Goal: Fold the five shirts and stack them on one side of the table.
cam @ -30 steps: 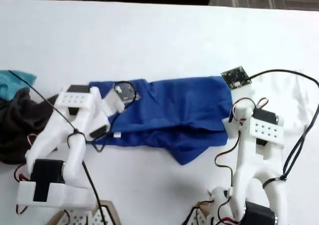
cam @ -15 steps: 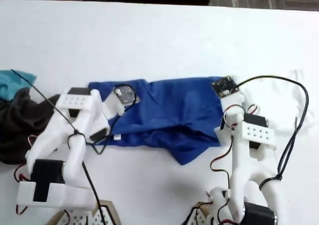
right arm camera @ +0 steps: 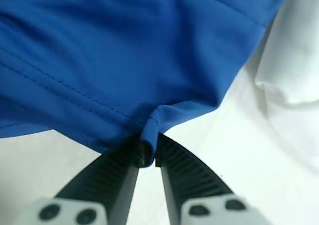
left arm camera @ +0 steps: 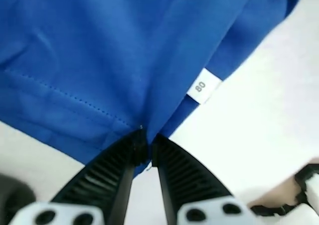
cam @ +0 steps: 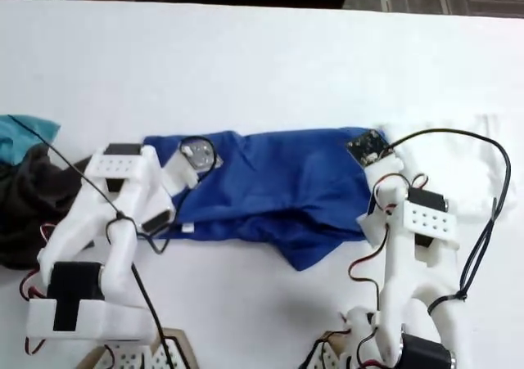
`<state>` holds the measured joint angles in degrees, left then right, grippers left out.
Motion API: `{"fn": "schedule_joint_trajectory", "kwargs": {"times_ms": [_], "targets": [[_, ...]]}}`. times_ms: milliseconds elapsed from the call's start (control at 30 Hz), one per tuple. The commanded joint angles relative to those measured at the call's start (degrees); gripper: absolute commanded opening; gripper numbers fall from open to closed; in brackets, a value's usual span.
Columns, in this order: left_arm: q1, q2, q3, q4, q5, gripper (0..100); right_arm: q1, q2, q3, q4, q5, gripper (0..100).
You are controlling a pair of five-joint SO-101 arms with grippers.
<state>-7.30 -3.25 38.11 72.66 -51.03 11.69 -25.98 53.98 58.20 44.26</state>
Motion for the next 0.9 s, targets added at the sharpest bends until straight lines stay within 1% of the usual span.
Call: {"fn": "schedule_joint_trajectory", "kwargs": {"times_ms": [0,100,167,333,467,533,667,733,867], "targets": [[1.76,-3.25,-1.54,2.9,-0.18,3,0.48,-2.07,-0.62,0.31,0.35,2.1],[2.29,-3.25,-3.03,4.04,-0.09,3,0.48,-2.07,-2.81,0.92,0.09,2.1],[2.2,-3.25,-6.02,6.42,-0.09,5,0.48,-2.07,-6.42,3.91,-0.18,2.1],[2.02,-3.25,-17.98,16.09,-0.44,21,0.4,-2.07,-18.9,13.67,-0.18,2.1],[1.23,-3.08,-30.37,23.3,-1.67,23,0.4,-2.07,-25.85,15.78,-0.18,2.2],[0.18,-2.81,-36.62,25.23,-3.08,23,0.4,-2.07,-27.52,15.78,-0.18,3.9],[-2.11,-2.64,-46.2,25.49,-2.9,23,0.4,-2.07,-28.22,15.34,-2.29,14.6],[-1.85,-2.55,-47.43,24.97,-2.02,23,-0.4,-1.71,-27.87,15.52,-2.73,18.7],[0.0,-0.26,-45.49,18.55,7.21,23,-2.59,-2.07,-26.37,15.52,-2.99,19.3]]}}
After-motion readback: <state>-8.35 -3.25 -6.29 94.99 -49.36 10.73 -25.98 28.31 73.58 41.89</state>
